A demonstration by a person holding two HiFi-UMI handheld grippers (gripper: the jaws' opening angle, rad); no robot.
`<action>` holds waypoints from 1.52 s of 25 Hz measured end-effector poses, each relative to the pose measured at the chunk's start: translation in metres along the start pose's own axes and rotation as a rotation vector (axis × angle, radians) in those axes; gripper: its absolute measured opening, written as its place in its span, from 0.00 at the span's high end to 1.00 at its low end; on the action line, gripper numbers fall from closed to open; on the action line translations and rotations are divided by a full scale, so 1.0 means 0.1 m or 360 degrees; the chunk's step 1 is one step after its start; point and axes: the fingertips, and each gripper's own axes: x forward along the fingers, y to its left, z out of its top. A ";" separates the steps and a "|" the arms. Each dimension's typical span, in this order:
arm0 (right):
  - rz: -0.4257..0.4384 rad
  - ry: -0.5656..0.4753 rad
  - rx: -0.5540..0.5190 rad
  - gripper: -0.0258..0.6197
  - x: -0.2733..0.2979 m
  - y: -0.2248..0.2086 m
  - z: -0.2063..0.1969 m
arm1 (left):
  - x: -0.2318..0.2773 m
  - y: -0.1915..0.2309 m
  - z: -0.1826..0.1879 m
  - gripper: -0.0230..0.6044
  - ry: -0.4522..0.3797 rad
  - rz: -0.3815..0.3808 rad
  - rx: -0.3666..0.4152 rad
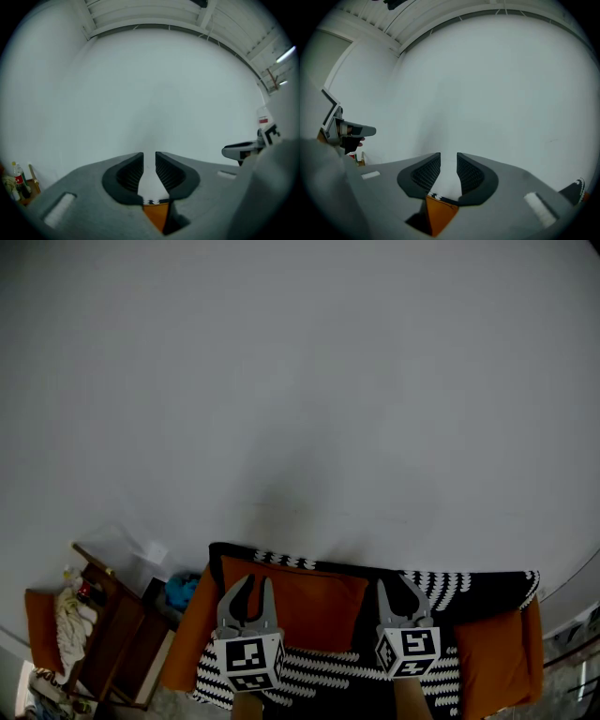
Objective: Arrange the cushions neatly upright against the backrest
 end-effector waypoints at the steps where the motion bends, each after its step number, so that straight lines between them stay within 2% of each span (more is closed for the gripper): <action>1: -0.0002 0.0004 0.0003 0.78 -0.08 -0.10 -0.02 | 0.00 -0.13 0.00 0.83 0.0006 -0.0021 0.0008; 6: -0.0075 0.0024 0.0013 0.69 -0.50 -0.62 -0.10 | -0.06 -0.66 0.00 0.75 -0.0001 -0.0106 0.0032; 11: -0.0276 0.0025 0.0031 0.67 -0.99 -1.05 -0.17 | -0.09 -1.15 -0.01 0.70 -0.0012 -0.0270 0.0041; 18: -0.0643 0.0036 0.0066 0.67 -1.68 -1.41 -0.29 | 0.05 -1.84 -0.07 0.69 -0.0003 -0.0658 0.0072; 28: -0.1299 0.0077 0.0162 0.66 -2.96 -1.65 -0.64 | 0.00 -2.91 -0.23 0.69 0.0007 -0.1289 0.0141; 33: -0.1549 0.0087 0.0189 0.66 -3.55 -1.75 -0.72 | -0.19 -3.46 -0.27 0.69 0.0005 -0.1531 0.0168; 38: -0.1714 0.0094 0.0201 0.66 -3.91 -1.89 -0.77 | -0.27 -3.91 -0.29 0.69 0.0001 -0.1692 0.0195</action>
